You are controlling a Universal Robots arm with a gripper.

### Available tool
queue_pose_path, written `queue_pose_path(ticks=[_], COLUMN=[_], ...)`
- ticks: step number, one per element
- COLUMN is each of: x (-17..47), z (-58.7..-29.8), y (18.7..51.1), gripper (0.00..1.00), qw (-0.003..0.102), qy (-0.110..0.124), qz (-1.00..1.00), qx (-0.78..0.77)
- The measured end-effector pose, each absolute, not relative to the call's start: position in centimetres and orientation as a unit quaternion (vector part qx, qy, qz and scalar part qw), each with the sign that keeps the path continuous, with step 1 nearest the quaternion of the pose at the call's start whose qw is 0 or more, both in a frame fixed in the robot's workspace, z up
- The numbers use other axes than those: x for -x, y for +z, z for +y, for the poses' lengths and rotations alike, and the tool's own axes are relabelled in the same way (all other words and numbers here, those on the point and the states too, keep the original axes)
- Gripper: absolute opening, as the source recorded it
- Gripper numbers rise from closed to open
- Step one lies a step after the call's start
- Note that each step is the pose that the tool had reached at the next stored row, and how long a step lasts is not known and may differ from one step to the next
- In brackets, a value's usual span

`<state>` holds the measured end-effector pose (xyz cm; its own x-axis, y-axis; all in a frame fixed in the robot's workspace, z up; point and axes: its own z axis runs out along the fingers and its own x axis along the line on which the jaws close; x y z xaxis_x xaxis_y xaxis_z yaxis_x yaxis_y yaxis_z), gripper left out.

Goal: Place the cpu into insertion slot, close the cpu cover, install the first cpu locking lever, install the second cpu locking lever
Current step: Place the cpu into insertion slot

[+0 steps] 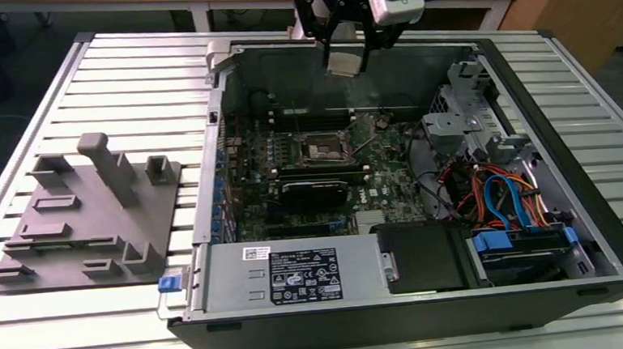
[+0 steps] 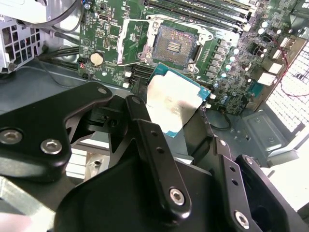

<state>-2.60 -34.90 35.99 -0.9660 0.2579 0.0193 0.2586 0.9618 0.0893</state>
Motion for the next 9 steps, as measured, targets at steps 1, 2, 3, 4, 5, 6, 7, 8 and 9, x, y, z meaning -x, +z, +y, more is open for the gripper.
queue_pose_path(ticks=[1,2,3,4,5,6,7,8,9], x=[2.6,2.6,2.6,2.6,2.6,2.6,2.6,2.6,2.6], z=[-34.89,-34.89,-34.89,-34.89,-34.89,-34.89,-34.89,-34.89,-34.89], y=[35.99,35.98,35.98,35.98,35.98,35.98,35.98,35.98,35.98], gripper=[0.54,0.54,0.54,0.54,0.54,0.54,0.54,0.54,0.54], qw=[0.004,0.004,0.004,0.004,0.004,0.004,0.004,0.004,0.003], qy=[-0.046,-0.046,-0.046,-0.046,-0.046,-0.046,-0.046,-0.046,-0.046], qz=[-0.99,-0.99,-0.99,-0.99,-0.99,-0.99,-0.99,-0.99,-0.99], qx=[0.131,0.131,0.132,0.133,0.134,0.135,0.135,0.136,0.136])
